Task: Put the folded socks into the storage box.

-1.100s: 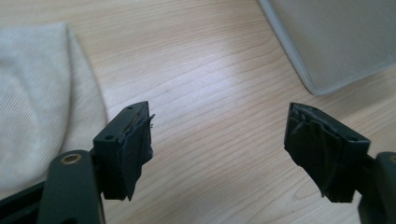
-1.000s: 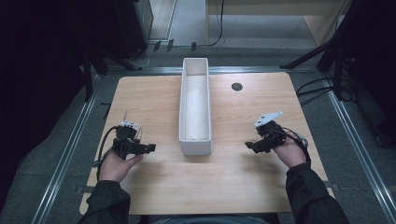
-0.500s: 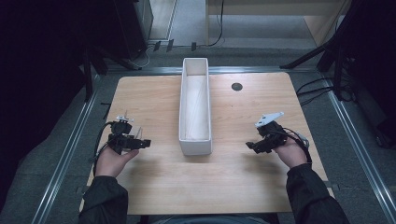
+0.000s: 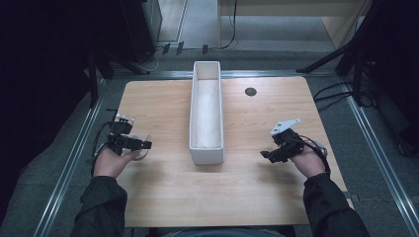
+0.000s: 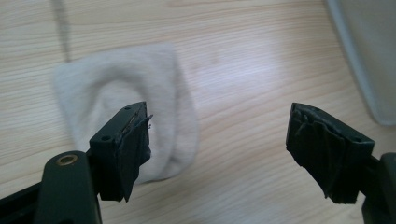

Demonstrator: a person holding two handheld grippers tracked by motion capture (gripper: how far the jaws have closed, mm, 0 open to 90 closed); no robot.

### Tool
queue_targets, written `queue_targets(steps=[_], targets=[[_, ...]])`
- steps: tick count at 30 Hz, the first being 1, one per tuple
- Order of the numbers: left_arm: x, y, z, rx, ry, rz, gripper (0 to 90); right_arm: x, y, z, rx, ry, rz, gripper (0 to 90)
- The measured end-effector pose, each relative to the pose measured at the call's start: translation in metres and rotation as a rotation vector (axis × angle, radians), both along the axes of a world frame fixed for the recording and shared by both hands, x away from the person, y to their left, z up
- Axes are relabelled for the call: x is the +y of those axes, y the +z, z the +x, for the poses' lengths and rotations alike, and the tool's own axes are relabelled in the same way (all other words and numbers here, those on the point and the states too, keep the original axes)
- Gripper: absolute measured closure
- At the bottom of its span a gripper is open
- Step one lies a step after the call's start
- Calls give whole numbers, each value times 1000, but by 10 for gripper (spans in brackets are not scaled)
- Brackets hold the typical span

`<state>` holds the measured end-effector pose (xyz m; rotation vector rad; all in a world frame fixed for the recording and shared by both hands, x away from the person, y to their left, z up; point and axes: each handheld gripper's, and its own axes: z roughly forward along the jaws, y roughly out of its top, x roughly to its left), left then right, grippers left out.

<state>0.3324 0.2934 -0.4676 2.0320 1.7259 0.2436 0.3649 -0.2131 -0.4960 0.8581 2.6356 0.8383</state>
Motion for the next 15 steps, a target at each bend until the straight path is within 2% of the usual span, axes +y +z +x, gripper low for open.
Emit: queue_targets(steps=[3, 6, 12, 15], targets=[[9, 2, 3, 13, 30, -26, 213, 1, 0, 0, 2, 4, -6, 221], [13, 4, 7, 31, 29, -3, 212, 2, -1, -1, 3, 8, -6, 222], [24, 7, 15, 38, 48, 10, 212, 4, -1, -1, 7, 15, -8, 222], [28, 3, 23, 65, 49, 27, 203, 3, -1, -1, 3, 15, -8, 222]])
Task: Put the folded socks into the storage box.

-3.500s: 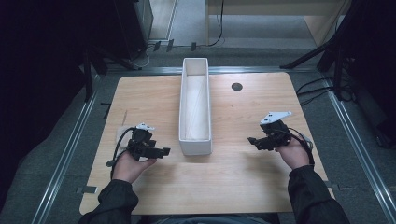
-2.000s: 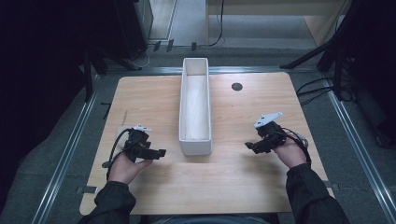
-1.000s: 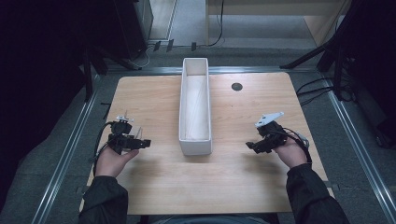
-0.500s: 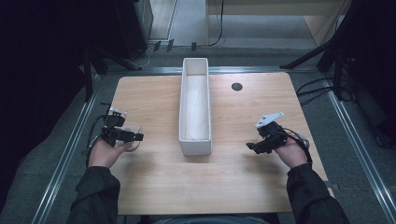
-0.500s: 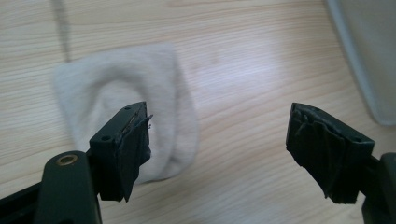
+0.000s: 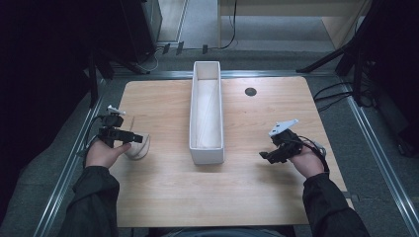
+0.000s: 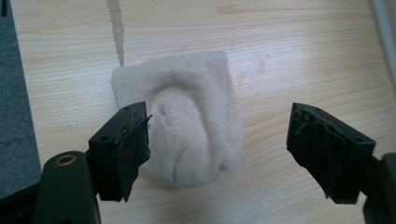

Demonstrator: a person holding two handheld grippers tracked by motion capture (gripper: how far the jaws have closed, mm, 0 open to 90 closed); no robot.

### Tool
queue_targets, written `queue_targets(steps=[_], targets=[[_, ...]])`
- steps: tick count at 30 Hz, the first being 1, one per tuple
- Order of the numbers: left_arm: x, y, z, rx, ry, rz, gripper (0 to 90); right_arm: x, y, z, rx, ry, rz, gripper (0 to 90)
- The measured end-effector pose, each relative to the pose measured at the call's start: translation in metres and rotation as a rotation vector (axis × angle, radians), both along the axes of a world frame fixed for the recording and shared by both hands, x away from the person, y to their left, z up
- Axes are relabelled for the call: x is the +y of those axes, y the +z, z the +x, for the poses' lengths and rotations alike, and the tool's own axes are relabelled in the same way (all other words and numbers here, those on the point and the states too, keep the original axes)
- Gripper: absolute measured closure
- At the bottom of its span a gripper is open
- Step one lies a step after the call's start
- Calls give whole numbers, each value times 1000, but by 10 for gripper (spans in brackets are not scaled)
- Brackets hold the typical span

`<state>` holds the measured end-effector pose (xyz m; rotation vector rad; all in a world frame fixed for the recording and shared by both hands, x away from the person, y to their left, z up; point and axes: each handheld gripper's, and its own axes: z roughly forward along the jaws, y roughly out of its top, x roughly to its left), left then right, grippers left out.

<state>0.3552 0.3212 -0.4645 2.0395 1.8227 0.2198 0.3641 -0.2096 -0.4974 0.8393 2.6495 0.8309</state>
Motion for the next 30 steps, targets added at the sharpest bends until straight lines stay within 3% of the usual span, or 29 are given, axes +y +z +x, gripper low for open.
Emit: queue_targets(steps=[2, 5, 14, 20, 30], targets=[[2, -2, 4, 11, 2, 20, 181, 0, 0, -1, 5, 0, -1, 222], [6, -5, 10, 33, 23, 17, 176, 0, 0, -1, 4, 1, 0, 222], [9, -26, 26, 129, 62, 22, 181, 0, -1, 0, 3, 4, -3, 223], [5, -38, 32, 200, 60, 41, 184, 0, 0, 0, -4, -3, -3, 222], [1, -51, 32, 213, 69, 69, 181, 1, 0, 0, -7, 0, -12, 222]])
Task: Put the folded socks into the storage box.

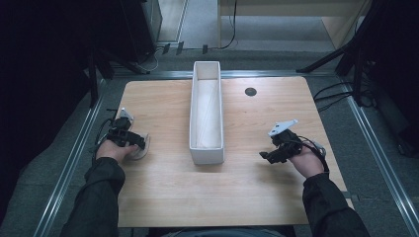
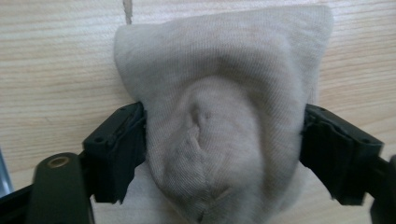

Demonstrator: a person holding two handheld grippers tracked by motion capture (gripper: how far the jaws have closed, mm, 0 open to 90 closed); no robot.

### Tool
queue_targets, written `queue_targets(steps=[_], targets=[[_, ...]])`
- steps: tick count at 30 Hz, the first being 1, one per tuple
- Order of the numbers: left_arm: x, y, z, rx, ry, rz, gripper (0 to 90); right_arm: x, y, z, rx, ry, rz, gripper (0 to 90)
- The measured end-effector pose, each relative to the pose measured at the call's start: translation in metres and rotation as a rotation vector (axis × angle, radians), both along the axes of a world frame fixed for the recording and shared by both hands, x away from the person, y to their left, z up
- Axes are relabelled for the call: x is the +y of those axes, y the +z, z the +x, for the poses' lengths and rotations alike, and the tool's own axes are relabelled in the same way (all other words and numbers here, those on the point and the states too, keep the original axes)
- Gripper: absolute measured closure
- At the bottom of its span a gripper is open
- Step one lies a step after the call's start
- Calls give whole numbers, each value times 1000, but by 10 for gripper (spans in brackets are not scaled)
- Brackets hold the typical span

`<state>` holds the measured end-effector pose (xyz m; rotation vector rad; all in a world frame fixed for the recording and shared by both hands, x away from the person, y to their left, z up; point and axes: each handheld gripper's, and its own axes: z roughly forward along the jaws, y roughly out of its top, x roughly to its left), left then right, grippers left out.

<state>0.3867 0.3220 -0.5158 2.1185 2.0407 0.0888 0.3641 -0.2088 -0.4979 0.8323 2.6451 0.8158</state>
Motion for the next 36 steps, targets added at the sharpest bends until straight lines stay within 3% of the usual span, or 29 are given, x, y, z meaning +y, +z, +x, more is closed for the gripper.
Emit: queue_targets(steps=[5, 11, 20, 25, 29, 36], targets=[[-3, 0, -1, -4, -1, 25, 205, 0, 0, -1, -1, -3, -4, 222], [-6, 2, -3, -19, -13, 42, 303, 1, 0, 0, -2, 4, -11, 223], [-13, 5, -4, -18, -7, 17, 535, 3, 0, 0, -19, 5, -20, 222], [-18, 7, -2, -2, -36, 32, 619, 2, 0, -1, -19, 1, -13, 223], [-17, 7, -2, 4, -17, 12, 655, 2, 1, -1, -19, 0, -4, 223], [-10, 8, 1, 14, 32, -61, 668, 0, 1, 0, -17, -4, 8, 223]])
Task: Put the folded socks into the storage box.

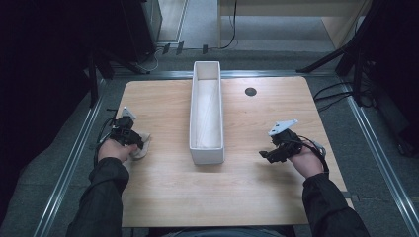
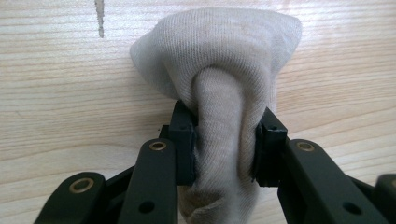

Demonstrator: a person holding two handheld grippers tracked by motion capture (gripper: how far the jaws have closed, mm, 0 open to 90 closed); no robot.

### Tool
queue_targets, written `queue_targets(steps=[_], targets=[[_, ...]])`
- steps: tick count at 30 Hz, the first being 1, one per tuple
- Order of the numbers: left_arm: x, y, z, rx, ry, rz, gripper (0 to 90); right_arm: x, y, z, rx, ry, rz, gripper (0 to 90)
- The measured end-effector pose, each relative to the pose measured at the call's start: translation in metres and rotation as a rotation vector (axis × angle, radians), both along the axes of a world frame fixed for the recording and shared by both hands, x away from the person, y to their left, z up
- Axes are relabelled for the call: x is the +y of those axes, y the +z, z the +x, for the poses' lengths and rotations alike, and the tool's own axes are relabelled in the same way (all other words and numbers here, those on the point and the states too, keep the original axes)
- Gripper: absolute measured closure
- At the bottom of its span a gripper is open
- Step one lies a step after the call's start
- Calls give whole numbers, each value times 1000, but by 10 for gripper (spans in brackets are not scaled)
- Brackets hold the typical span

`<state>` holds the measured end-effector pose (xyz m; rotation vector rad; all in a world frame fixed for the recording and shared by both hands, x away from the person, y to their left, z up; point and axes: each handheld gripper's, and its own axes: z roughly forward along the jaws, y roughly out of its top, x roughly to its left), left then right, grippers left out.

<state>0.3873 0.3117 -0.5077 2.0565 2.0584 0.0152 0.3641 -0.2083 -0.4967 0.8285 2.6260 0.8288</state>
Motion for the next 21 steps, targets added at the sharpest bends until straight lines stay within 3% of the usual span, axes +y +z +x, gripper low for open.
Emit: queue_targets(steps=[6, 21], targets=[[-2, 6, 2, 11, 10, -32, 668, 1, 0, 0, 6, 7, 3, 223], [-25, 30, 11, -7, 2, -115, 668, 0, -1, 0, 13, 8, 1, 223]])
